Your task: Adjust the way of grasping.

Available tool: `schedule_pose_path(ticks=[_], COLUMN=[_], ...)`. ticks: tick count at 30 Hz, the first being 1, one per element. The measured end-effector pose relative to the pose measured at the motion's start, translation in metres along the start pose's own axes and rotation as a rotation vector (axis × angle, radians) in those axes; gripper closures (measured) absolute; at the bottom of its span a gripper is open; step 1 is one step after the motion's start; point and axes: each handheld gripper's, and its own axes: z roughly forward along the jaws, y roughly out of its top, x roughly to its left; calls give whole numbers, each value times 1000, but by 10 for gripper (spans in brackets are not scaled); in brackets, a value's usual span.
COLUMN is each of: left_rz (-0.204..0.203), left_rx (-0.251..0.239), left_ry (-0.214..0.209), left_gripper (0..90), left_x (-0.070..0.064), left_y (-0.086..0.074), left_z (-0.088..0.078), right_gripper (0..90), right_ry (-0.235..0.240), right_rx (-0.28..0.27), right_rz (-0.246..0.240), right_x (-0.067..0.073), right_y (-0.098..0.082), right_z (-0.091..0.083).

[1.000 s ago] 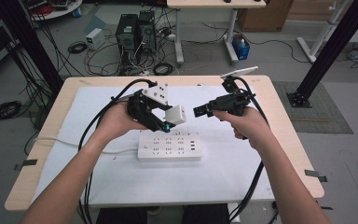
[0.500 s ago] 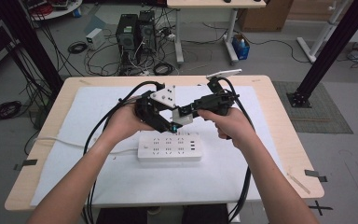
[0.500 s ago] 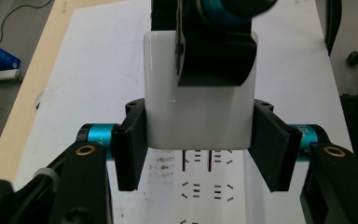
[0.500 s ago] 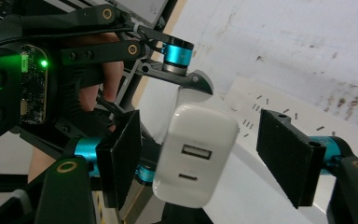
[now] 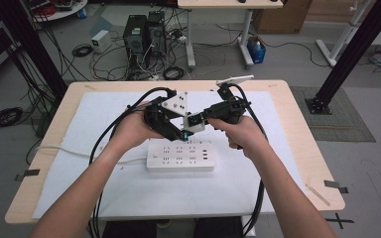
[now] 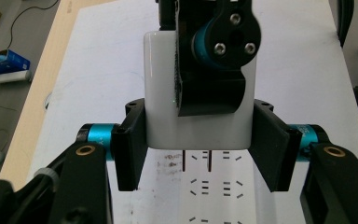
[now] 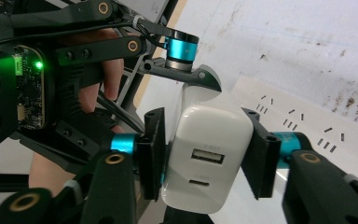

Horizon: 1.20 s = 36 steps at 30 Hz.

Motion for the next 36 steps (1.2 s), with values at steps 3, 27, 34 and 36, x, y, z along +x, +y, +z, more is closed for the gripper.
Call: schedule_pose_path(ticks=[3, 27, 34, 36], left_rz=[8, -107, -210, -243], left_rx=[1, 126, 245, 279], left_ry=[11, 123, 139, 133], left_gripper=[425, 190, 189, 190], left_x=[0, 1, 10, 12], left_y=[0, -16, -39, -46], left_z=[0, -32, -50, -57], right_gripper=[569, 622, 622, 622], right_ry=[-3, -166, -323, -371], right_rx=[2, -83, -73, -64], right_rz=[0, -105, -153, -170], right_x=[0, 4, 3, 2], right_y=[0, 4, 4, 3], right_z=[0, -35, -58, -64])
